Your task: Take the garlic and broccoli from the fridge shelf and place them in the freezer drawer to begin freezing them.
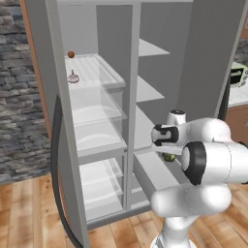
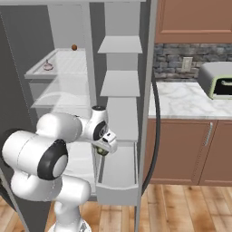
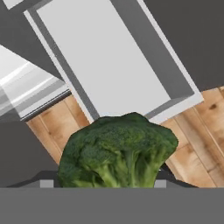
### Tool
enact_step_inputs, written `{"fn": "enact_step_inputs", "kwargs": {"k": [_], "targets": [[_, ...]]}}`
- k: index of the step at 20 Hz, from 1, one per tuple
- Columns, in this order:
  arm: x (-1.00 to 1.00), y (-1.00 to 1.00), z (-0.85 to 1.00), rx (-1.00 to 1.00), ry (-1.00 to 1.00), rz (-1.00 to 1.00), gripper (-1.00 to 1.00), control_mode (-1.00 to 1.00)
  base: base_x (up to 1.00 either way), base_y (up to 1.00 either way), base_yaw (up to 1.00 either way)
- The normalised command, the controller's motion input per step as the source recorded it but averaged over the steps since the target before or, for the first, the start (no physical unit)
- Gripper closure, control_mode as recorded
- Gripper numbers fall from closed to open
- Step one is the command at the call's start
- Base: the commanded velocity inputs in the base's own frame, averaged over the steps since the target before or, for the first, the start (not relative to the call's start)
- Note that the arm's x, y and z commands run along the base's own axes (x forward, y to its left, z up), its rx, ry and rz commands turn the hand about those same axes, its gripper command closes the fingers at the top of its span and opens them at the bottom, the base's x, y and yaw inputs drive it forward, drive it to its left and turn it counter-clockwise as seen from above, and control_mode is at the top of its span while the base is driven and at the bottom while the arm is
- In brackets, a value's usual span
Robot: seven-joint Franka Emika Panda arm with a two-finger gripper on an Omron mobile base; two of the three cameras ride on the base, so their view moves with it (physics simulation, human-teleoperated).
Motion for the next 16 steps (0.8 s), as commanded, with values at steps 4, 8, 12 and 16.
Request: {"fn": "enact_step_inputs", "kwargs": {"k": [4, 8, 12, 16], "targets": [[0.1, -0.25, -0.36, 0.01, 0.0, 0.0, 1.0, -1.0, 0.0, 0.0, 0.0], [0.23, -0.32, -0.37, 0.03, 0.07, -0.04, 1.0, -1.0, 0.0, 0.0, 0.0], [0.52, -0.1, -0.44, 0.01, 0.18, -0.1, 1.0, -1.0, 0.0, 0.0, 0.0], [0.48, 0.0, -0.45, 0.0, 0.14, -0.11, 1.0, -1.0, 0.0, 0.0, 0.0]]}}
